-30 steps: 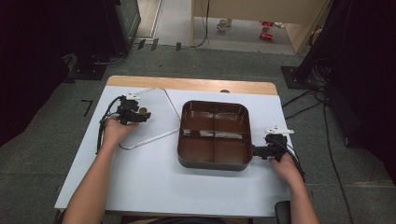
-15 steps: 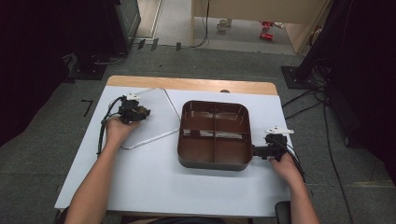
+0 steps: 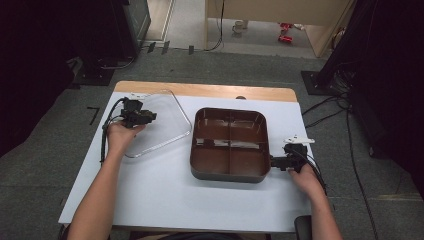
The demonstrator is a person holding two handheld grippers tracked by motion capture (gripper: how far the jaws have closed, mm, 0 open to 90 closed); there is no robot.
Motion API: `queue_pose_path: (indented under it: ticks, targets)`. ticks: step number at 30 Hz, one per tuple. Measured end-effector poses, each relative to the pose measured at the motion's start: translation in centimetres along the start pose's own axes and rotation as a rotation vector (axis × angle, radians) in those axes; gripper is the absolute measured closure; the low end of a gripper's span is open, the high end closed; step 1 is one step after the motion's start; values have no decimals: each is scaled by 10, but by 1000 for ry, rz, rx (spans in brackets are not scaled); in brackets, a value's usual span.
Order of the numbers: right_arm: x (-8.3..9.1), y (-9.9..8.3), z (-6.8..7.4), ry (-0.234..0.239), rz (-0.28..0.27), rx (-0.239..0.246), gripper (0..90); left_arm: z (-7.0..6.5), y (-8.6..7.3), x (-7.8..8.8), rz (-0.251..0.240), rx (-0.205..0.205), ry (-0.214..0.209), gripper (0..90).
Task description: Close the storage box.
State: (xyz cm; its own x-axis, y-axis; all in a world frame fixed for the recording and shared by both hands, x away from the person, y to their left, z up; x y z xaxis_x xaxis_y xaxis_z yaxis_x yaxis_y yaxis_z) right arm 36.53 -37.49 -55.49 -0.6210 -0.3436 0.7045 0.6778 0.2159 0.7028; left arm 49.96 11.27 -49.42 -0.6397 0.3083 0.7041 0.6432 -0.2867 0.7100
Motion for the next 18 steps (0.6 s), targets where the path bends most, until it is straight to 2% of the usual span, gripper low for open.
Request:
queue_pose_path:
  ticks: [6,10,15,18]
  targets:
    - [0,0,0,0,0,0,1,2,8,26,-19,24,-6,598]
    - [0,0,0,0,0,0,1,-1,16,44,-37,37,-25,599]
    - [0,0,0,0,0,0,1,-15,27,61,-59,35,-54,598]
    - [0,0,0,0,0,0,1,-28,34,68,-67,11,-78,599]
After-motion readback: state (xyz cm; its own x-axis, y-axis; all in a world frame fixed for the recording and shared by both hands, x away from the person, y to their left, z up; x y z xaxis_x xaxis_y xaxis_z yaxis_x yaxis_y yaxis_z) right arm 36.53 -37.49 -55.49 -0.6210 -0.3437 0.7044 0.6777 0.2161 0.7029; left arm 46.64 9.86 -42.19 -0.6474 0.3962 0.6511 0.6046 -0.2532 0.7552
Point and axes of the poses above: each handheld gripper's, and its own axes: x roughly backward along the jaws, y roughly out of its top, z roughly to its left, the point moved 7 cm from there along -x, roughly forward along the jaws, and after that the axes turned 5 degrees about y, right-handed, at the moved point
